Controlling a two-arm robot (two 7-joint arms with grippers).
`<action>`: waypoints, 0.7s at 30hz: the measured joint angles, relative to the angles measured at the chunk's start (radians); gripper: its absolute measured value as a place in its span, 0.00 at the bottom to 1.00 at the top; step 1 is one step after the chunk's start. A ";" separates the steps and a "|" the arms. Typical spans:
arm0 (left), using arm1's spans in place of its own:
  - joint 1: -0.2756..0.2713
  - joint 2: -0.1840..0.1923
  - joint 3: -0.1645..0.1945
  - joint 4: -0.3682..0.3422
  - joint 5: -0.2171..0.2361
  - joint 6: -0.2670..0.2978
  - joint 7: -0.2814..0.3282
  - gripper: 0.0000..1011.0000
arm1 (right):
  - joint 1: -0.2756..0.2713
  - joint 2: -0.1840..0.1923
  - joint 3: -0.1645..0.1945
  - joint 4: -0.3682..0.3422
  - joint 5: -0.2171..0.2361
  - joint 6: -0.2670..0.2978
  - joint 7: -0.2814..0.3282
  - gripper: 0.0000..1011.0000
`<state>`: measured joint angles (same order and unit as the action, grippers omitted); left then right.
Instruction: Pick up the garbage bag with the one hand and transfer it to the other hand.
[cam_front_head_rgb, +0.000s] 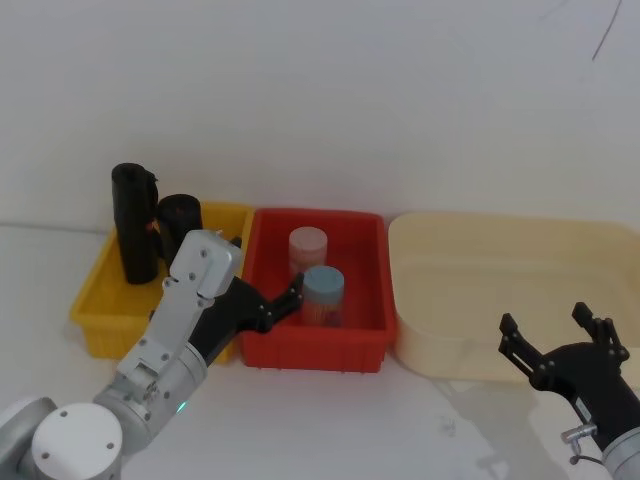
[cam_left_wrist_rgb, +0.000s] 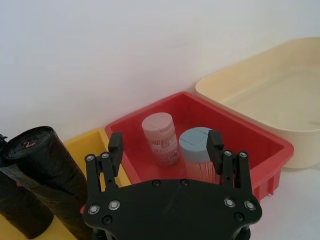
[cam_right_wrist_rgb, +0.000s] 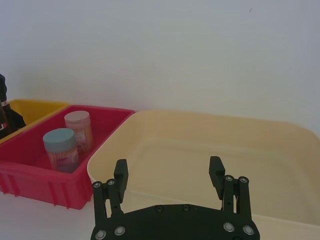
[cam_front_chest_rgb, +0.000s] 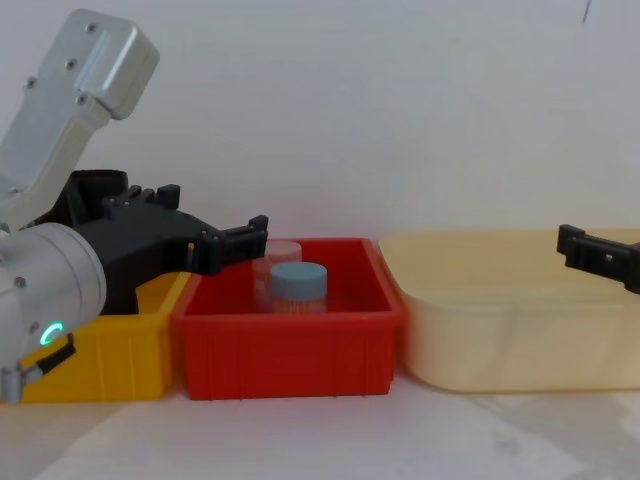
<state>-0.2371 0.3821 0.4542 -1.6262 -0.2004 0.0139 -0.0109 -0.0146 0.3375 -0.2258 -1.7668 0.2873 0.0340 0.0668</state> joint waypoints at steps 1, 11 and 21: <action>0.000 0.000 0.000 0.000 0.000 0.000 0.000 0.99 | 0.000 0.000 0.000 0.000 0.000 0.000 0.000 0.99; 0.000 0.000 0.000 0.000 0.000 0.000 0.000 0.99 | 0.000 0.000 0.000 0.000 0.000 0.000 0.000 0.99; 0.000 0.000 0.000 0.000 0.000 0.000 0.000 0.99 | 0.000 0.000 0.000 0.000 0.000 0.000 0.000 0.99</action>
<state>-0.2371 0.3821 0.4542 -1.6262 -0.2003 0.0139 -0.0109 -0.0147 0.3375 -0.2258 -1.7668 0.2873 0.0340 0.0667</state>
